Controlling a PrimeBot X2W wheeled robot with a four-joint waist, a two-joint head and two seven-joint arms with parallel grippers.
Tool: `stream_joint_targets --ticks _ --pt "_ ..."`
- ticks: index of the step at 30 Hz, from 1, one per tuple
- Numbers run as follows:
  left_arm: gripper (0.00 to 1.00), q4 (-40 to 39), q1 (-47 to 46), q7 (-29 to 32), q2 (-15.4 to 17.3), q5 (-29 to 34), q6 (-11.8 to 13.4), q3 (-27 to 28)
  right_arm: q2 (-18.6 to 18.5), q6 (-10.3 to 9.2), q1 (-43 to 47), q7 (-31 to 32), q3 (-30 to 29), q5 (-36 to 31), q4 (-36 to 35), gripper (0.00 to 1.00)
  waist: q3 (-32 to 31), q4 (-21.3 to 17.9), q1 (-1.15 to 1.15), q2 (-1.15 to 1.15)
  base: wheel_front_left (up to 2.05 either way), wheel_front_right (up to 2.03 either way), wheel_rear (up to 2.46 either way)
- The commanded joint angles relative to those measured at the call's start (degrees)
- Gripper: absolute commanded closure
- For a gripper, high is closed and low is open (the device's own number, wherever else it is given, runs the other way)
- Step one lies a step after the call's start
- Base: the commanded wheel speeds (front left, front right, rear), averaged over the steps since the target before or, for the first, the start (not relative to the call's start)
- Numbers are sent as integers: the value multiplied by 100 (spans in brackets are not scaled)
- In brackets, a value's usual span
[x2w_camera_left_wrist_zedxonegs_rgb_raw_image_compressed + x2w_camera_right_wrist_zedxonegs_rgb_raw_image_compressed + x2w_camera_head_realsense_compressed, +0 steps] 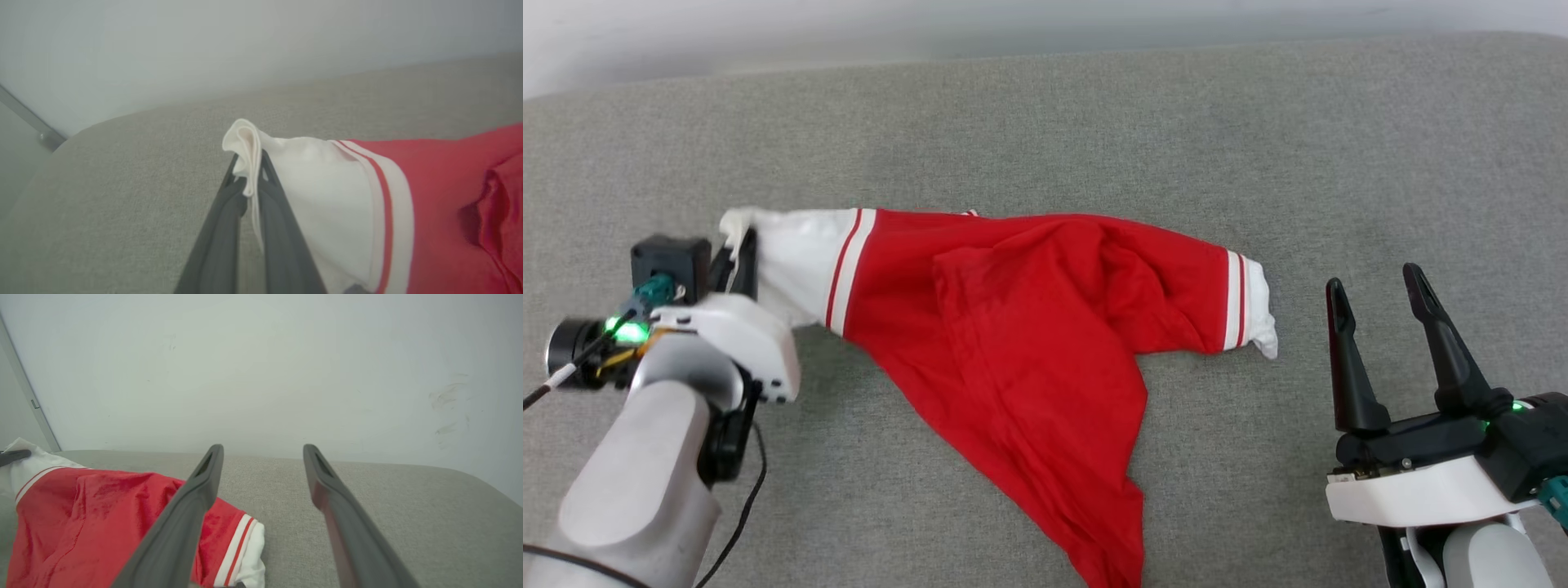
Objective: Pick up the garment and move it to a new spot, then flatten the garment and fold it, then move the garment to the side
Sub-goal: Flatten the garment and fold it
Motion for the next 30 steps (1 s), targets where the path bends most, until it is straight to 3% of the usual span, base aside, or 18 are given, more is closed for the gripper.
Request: stream_joint_targets --ticks 1,2,6,13,18,24,30 --pt "66 38 69 4 32 -40 -6 15 3 -2 -66 -11 4 16 2 0 13 -1 0 0 0 0 0" --pt "2 164 114 9 41 -75 -31 30 3 -2 -75 -11 3 10 11 0 30 -2 0 0 0 0 0" --pt "0 599 204 -80 0 -69 -96 -43 3 -2 -69 -11 -22 -10 47 0 37 7 0 0 0 0 0" --pt "0 578 140 -968 -205 93 -63 -63 3 -2 -11 -11 -76 -97 91 0 -231 118 0 0 0 0 0" --pt "0 -549 404 -1178 -301 485 -57 153 3 -2 55 -11 -118 -123 112 0 -499 190 0 0 0 0 0" --pt "0 -2231 1443 -1173 -514 1004 -72 615 4 -2 182 -11 -143 -121 138 0 -741 240 0 0 0 0 0" --pt "0 -2952 2482 -1174 -837 1298 -158 808 3 -2 272 -11 -108 -106 180 0 -878 230 0 0 0 0 0"
